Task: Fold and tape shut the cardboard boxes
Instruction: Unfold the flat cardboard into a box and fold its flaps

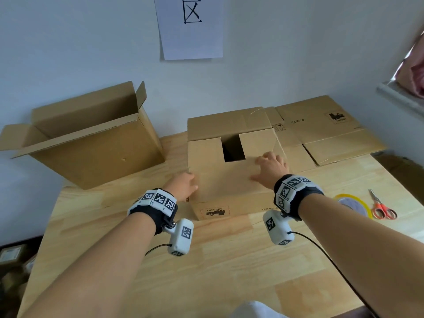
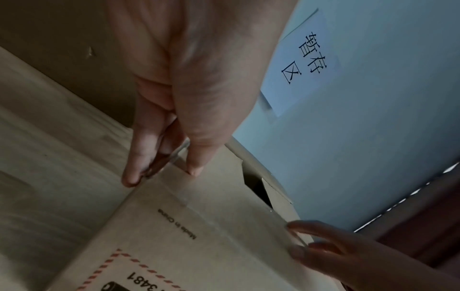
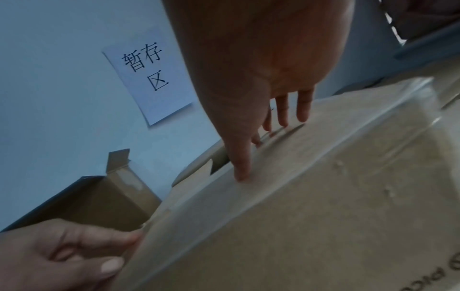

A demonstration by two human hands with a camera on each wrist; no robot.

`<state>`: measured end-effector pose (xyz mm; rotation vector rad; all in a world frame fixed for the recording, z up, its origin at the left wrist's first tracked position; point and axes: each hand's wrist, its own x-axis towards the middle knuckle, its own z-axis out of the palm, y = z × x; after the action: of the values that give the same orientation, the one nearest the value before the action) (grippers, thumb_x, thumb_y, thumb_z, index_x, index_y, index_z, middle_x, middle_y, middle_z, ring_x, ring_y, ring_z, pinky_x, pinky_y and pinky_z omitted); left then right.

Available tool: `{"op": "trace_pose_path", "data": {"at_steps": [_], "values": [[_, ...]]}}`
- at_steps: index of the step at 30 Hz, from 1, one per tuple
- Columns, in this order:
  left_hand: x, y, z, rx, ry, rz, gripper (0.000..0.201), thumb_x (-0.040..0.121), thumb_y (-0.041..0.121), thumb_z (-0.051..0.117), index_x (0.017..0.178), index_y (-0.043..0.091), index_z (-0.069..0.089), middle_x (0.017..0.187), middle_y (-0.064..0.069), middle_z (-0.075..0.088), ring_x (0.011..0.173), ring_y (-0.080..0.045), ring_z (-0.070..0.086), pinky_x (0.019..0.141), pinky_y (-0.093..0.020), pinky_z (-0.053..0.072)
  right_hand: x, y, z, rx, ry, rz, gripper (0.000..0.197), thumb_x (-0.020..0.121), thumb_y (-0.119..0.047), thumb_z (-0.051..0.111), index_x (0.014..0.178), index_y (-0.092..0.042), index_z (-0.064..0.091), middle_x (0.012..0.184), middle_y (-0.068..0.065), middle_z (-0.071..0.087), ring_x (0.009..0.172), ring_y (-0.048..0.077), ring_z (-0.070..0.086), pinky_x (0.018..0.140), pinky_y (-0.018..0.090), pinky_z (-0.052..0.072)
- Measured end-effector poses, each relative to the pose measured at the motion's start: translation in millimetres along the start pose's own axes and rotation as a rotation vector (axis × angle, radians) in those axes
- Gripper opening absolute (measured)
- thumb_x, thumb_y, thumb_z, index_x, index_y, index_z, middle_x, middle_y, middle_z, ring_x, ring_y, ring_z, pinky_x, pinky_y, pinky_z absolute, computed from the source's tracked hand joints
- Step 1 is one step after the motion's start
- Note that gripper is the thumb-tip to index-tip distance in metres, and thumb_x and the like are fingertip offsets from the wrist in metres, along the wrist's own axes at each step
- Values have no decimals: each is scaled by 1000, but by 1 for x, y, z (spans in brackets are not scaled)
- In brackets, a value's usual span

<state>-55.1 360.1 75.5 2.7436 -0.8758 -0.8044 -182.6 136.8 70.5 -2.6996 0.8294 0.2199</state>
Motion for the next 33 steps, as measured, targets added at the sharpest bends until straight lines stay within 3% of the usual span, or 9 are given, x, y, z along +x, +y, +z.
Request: {"op": "trace_pose_path", "data": {"at_steps": [5, 8, 11, 16, 18, 22, 24, 28, 33], "values": [[-10, 2, 12, -146, 9, -16, 54, 97, 27, 52, 147, 16, 34, 125, -18, 59, 69, -18, 71, 78, -35, 57, -3, -27, 9, -153, -233, 33, 108, 74, -71, 57, 150, -11, 11, 154, 11, 8, 139, 39, 12, 108, 56, 25], [-12, -1, 14, -192, -6, -5, 54, 96, 25, 54, 146, 16, 35, 124, -16, 61, 68, -18, 71, 78, -35, 58, -6, -34, 6, -209, -295, 78, 118, 74, -74, 54, 150, -5, -6, 156, 18, -7, 141, 47, -3, 111, 59, 21], [-9, -3, 12, -258, -26, 9, 53, 95, 18, 56, 144, 13, 37, 142, -12, 47, 72, -23, 71, 77, -37, 58, -4, -41, 3, -227, -317, 144, 114, 73, -73, 56, 150, -8, 4, 156, 21, 5, 139, 49, 11, 110, 58, 26], [3, -15, -5, -349, 35, 45, 33, 94, 18, 57, 127, 13, 60, 104, -3, 67, 83, -18, 69, 78, -29, 57, 13, -48, 11, -220, -395, 194, 118, 63, -82, 56, 148, -9, 18, 151, 24, 25, 139, 48, 17, 105, 61, 30], [14, -26, -14, -489, 88, 3, 28, 92, 20, 60, 120, 15, 63, 106, 0, 67, 85, -15, 67, 79, -27, 56, 16, -49, 11, -230, -409, 216, 119, 63, -82, 55, 148, -8, 17, 151, 24, 25, 139, 47, 18, 106, 60, 31], [34, -33, -8, -866, 104, -167, 23, 88, 19, 67, 105, 6, 59, 108, -14, 64, 86, -18, 64, 80, -28, 56, 15, -50, 11, -247, -412, 235, 113, 66, -79, 56, 148, -11, 18, 152, 23, 21, 140, 45, 16, 108, 62, 25], [39, -29, 5, -999, 129, -192, 17, 87, 14, 67, 98, 3, 60, 109, -18, 65, 84, -18, 64, 73, -24, 56, 13, -51, 10, -239, -406, 241, 111, 69, -77, 56, 149, -12, 17, 153, 25, 16, 141, 45, 14, 109, 62, 22], [41, -26, 15, -1022, 283, -221, 14, 86, 9, 68, 94, -2, 65, 88, -10, 65, 73, -15, 63, 70, -21, 57, 4, -58, 5, -238, -390, 267, 108, 74, -74, 55, 150, -11, 12, 154, 29, 5, 138, 50, 14, 111, 60, 20], [43, -30, 13, -1017, 285, -223, 9, 87, 8, 67, 87, -1, 65, 77, -8, 63, 65, -14, 61, 64, -20, 57, -7, -69, -5, -282, -395, 306, 97, 84, -67, 49, 151, -11, 7, 155, 26, 1, 140, 48, 11, 112, 54, 21]]}}
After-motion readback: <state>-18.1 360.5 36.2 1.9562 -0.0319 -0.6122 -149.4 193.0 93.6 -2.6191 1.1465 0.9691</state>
